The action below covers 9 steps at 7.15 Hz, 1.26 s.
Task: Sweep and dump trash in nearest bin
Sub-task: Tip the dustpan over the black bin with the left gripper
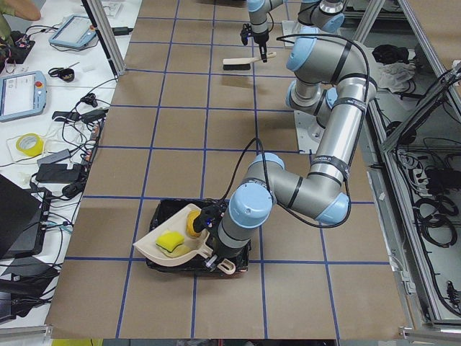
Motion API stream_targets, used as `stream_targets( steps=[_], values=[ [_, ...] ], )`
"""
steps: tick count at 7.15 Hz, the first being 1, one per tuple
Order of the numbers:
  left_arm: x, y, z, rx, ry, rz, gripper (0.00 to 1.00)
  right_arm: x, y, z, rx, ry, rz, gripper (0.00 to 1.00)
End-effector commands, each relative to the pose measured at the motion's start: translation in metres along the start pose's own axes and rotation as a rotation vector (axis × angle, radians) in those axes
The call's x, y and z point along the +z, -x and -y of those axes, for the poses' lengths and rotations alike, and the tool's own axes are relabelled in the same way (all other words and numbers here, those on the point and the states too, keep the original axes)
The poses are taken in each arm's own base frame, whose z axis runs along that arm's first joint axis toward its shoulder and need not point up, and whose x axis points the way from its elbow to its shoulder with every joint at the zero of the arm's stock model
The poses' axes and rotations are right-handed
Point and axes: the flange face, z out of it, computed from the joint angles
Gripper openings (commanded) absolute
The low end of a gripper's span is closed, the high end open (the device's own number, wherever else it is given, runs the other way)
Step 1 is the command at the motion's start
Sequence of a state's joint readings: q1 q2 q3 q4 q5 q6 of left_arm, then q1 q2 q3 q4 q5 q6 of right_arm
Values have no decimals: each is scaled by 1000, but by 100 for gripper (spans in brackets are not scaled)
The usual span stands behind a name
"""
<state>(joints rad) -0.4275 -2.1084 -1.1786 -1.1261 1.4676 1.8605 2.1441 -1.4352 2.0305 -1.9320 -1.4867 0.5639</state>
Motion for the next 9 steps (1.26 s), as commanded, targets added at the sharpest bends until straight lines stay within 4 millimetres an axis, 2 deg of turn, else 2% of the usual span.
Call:
stream_targets(
  steps=[1,2,3,4,6,7,8,9],
  values=[
    [1,-1,1,139,93,67,0,18,15,-3,-9,-27,-49,0],
    [5,-2,10,290,151,130,0,18,15,-4,-9,-29,-56,0],
    [-4,-1,21,383,237,177,0,18,16,-5,-11,-30,-54,0],
    [-9,0,35,410,246,190,0,19,18,-7,-13,-30,-54,0],
    [-34,0,41,472,289,203,0,19,18,-7,-14,-30,-55,0],
    [-50,0,43,527,308,215,0,19,17,-6,-14,-32,-58,11],
    [-60,-1,44,531,313,226,0,21,17,-7,-13,-30,-60,17],
    [-73,-2,56,533,309,239,0,21,17,-7,-15,-30,-61,24]
  ],
)
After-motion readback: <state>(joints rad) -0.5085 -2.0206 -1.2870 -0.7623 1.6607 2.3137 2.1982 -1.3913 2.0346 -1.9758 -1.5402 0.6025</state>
